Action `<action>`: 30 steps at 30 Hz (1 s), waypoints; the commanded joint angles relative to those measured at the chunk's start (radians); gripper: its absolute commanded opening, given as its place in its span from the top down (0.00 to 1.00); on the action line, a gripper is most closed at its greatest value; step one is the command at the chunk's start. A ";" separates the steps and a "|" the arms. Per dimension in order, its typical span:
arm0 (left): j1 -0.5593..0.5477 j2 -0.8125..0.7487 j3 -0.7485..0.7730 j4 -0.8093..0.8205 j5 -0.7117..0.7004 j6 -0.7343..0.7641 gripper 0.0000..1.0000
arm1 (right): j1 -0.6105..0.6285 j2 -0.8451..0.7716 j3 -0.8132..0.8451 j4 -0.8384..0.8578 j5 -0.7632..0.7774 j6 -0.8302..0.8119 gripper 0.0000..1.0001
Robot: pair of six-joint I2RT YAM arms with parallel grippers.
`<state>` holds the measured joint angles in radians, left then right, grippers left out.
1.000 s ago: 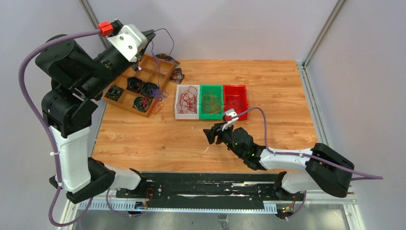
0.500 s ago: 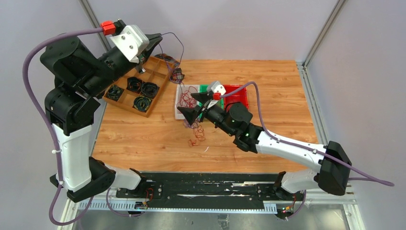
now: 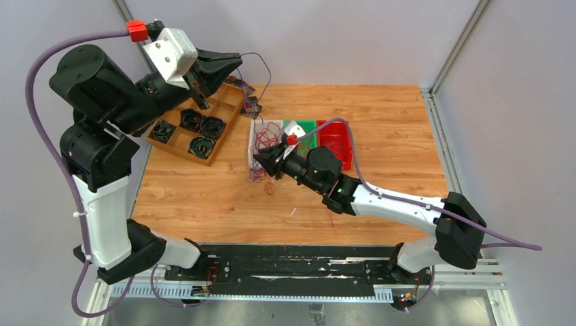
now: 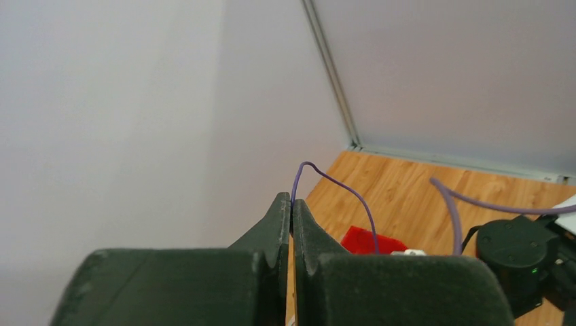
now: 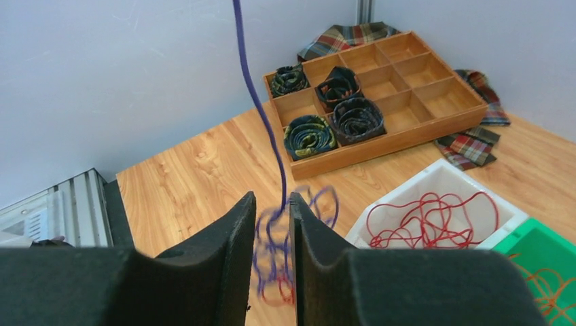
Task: Untangle the cables
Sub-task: Untie the cable.
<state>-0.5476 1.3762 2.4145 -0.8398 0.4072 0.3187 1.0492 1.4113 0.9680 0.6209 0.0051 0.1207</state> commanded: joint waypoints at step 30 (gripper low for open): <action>-0.011 0.023 0.099 0.044 0.168 -0.186 1.00 | 0.061 0.013 -0.018 0.048 -0.085 0.048 0.86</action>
<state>-0.5522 1.3930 2.4725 -0.8322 0.5507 0.1715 1.0950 1.3754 0.9455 0.6563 -0.0357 0.1276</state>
